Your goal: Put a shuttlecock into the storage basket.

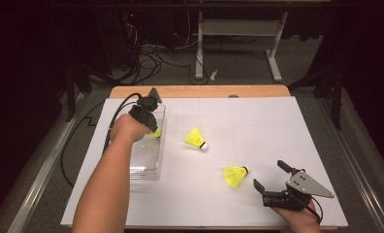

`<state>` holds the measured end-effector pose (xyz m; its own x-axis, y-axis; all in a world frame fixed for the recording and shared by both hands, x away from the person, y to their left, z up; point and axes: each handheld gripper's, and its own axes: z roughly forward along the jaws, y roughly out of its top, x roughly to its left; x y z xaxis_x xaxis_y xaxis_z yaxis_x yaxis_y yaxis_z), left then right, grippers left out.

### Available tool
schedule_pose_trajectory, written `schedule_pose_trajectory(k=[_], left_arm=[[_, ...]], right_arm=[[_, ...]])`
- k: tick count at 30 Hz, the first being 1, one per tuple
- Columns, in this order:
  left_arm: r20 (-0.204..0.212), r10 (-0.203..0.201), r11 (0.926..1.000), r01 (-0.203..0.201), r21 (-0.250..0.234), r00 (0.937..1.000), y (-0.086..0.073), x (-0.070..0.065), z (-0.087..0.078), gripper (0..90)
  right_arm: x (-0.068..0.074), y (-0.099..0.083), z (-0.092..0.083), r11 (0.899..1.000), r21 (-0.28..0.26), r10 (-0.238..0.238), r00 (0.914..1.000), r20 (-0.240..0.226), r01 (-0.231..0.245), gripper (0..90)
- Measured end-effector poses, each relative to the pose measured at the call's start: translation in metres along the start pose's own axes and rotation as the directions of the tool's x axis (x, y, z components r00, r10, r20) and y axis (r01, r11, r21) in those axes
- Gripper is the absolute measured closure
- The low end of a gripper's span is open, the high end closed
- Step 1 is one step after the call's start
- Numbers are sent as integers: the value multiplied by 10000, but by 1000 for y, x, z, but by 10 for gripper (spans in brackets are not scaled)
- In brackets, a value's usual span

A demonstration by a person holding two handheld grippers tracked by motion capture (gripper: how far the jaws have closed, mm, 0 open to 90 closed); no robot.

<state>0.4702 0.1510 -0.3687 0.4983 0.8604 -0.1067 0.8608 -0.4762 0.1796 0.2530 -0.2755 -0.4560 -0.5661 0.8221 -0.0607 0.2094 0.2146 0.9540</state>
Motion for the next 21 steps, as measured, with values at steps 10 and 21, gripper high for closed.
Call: schedule_pose_trajectory(k=[10,21], left_arm=[[39,116,9999,-116,94,9999,-2,-3,1,883],[40,133,9982,-135,591,9999,-5,-6,3,825]], right_arm=[[0,1,-1,10000,-51,0,10000,15,0,5],[1,1,0,10000,-41,-27,10000,0,27,5]])
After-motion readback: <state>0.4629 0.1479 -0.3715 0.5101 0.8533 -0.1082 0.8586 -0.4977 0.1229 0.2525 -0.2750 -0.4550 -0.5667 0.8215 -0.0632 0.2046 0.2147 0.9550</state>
